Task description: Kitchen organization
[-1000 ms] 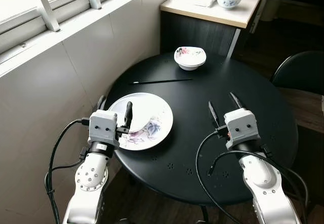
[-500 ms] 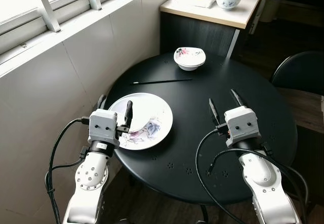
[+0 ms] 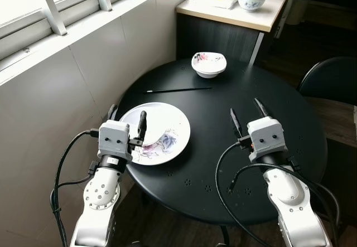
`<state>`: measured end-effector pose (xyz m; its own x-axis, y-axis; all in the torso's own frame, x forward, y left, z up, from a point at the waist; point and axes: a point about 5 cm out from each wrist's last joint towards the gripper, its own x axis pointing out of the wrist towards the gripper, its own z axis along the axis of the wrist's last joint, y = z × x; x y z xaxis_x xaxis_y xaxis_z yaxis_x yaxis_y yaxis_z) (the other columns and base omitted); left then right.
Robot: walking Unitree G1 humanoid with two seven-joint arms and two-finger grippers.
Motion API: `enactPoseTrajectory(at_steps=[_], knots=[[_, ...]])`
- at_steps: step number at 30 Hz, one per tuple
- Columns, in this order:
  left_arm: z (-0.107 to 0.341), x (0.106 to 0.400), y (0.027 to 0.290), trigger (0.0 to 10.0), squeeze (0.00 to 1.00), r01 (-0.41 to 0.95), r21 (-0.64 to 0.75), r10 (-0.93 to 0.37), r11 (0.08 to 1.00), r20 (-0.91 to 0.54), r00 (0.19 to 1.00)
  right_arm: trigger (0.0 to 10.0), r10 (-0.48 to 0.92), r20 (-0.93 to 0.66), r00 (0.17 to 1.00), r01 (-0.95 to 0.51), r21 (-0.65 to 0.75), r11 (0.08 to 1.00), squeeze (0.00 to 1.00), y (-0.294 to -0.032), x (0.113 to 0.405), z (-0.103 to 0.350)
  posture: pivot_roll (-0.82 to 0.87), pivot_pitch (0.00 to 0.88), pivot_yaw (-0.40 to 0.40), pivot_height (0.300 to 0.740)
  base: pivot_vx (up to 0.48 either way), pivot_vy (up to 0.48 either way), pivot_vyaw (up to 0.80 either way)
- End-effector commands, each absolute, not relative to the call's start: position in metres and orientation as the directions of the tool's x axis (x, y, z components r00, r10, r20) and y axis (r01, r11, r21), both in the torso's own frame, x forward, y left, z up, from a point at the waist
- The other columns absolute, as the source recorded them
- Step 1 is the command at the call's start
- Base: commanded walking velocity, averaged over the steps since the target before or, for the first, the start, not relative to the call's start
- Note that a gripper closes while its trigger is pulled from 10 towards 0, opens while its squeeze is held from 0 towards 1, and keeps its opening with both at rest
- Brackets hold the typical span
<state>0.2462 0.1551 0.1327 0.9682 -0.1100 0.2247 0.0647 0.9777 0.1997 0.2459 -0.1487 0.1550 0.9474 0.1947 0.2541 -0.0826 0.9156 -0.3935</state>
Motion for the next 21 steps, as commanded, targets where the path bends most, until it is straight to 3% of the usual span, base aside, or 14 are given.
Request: enactPoseTrajectory(at_steps=[1, 21], knots=[[0.1327, 0.2471, 0.1550, 10.0, 0.00, 0.067, 0.202, -0.113, 0.977, 0.225, 0.968, 10.0, 0.188, 0.262, 0.947, -0.074, -0.391, 0.917, 0.00, -0.1486, 0.2474, 0.1564, -0.06, 0.019, -0.007, 0.679, 0.000, 0.000, 0.00], [0.1339, 0.2494, 0.1544, 10.0, 0.00, 0.063, 0.202, -0.109, 0.977, 0.228, 0.967, 10.0, 0.175, 0.275, 0.945, -0.060, -0.381, 0.923, 0.00, -0.1510, 0.2509, 0.1599, -0.06, 0.030, -0.010, 0.675, 0.000, 0.000, 0.00]])
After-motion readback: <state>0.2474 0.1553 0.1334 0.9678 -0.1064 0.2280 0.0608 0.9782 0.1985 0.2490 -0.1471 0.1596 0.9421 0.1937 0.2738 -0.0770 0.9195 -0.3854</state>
